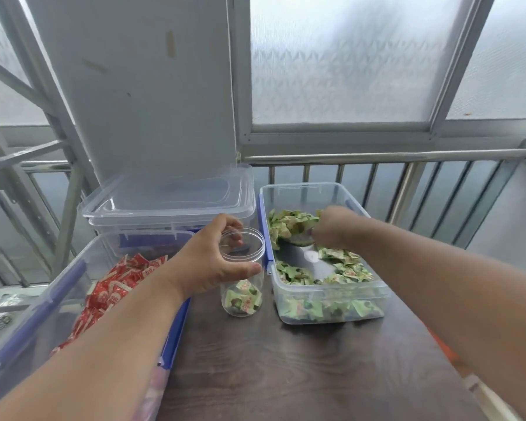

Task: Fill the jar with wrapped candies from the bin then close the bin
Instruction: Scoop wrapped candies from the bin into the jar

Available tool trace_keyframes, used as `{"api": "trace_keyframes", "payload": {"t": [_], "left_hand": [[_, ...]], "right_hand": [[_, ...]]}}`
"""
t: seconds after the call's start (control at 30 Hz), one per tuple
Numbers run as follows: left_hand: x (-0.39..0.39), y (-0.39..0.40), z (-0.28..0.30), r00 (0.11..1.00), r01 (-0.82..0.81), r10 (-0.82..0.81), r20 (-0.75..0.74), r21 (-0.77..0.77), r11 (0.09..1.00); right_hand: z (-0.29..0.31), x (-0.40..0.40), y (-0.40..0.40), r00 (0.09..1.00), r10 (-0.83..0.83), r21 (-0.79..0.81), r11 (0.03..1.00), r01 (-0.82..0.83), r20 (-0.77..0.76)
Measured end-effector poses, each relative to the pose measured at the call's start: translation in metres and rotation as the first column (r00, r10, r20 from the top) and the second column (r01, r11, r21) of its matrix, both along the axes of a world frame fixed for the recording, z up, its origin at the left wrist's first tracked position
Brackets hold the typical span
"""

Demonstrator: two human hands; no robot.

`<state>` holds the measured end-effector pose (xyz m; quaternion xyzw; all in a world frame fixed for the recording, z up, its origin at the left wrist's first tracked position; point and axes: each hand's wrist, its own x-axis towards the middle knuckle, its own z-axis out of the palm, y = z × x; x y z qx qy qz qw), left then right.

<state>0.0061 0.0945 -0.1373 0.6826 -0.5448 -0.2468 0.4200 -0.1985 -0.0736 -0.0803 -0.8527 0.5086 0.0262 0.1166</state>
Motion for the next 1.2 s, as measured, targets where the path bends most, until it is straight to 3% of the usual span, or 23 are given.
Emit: {"api": "trace_keyframes", "payload": {"t": [0.07,0.2,0.6,0.7,0.8,0.87,1.03,1.2], "left_hand": [[0.0,0.001,0.001,1.0,-0.001,0.001,-0.008,0.006,1.0],[-0.002,0.003,0.003,1.0,-0.002,0.002,-0.011,0.011,1.0],[-0.001,0.002,0.005,1.0,-0.001,0.001,0.001,0.016,1.0],[0.0,0.002,0.004,1.0,0.004,-0.004,0.01,0.024,1.0],[0.001,0.001,0.003,1.0,0.011,-0.011,0.015,0.033,0.999],[0.001,0.002,0.002,1.0,0.007,-0.008,0.021,0.037,0.999],[0.001,0.003,0.001,1.0,0.006,-0.007,0.019,0.05,0.999],[0.001,0.003,0.002,1.0,0.006,-0.007,0.022,0.05,0.999]], "right_hand": [[-0.02,0.01,-0.003,0.996,0.024,0.007,1.0,-0.024,-0.082],[-0.035,0.015,0.002,0.989,0.013,0.188,0.982,0.016,-0.149],[-0.034,-0.005,-0.033,0.971,-0.01,0.037,0.999,0.02,-0.238],[-0.034,-0.023,-0.049,0.995,-0.097,0.138,0.985,0.1,-0.028],[-0.029,-0.042,-0.058,0.913,-0.29,0.3,0.932,0.203,0.286],[-0.019,-0.055,-0.054,0.872,-0.337,0.336,0.917,0.217,0.356],[0.02,-0.067,-0.026,0.914,-0.114,0.155,0.986,0.057,0.389],[0.058,-0.06,0.001,0.936,0.099,0.017,0.994,-0.111,0.339]]}}
